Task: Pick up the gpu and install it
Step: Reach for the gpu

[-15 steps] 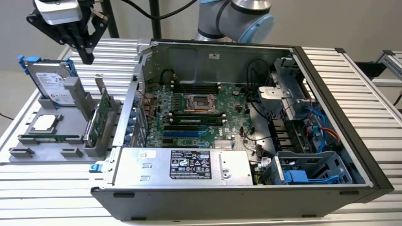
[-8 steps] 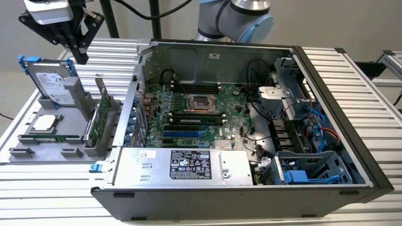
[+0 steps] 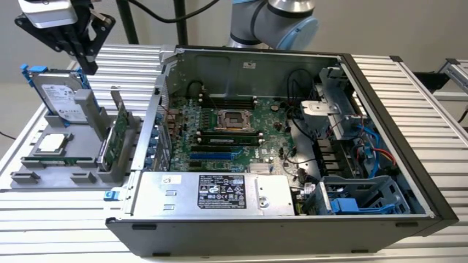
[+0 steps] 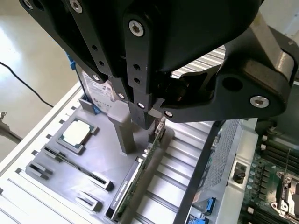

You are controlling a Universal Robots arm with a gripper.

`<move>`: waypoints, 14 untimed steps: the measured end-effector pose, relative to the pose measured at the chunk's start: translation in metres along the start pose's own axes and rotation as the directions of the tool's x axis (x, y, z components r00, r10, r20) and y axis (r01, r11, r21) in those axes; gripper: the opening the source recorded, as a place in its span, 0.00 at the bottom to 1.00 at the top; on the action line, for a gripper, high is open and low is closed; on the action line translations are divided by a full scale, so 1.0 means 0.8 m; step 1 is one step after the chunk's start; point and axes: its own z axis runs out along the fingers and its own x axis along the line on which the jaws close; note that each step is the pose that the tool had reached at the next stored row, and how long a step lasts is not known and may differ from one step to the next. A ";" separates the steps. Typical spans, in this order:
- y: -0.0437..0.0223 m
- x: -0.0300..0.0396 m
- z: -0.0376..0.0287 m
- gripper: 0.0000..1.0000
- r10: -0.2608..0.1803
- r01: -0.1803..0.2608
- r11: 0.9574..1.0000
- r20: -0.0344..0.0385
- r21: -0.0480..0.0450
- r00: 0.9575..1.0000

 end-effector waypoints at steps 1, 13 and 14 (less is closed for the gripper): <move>-0.0001 0.0010 -0.0001 0.00 0.000 0.000 1.000 0.000 0.000 1.000; -0.0019 0.0105 -0.0003 0.00 0.000 0.000 1.000 0.000 0.000 1.000; -0.0026 0.0106 -0.0003 0.00 0.000 0.000 1.000 0.000 0.000 1.000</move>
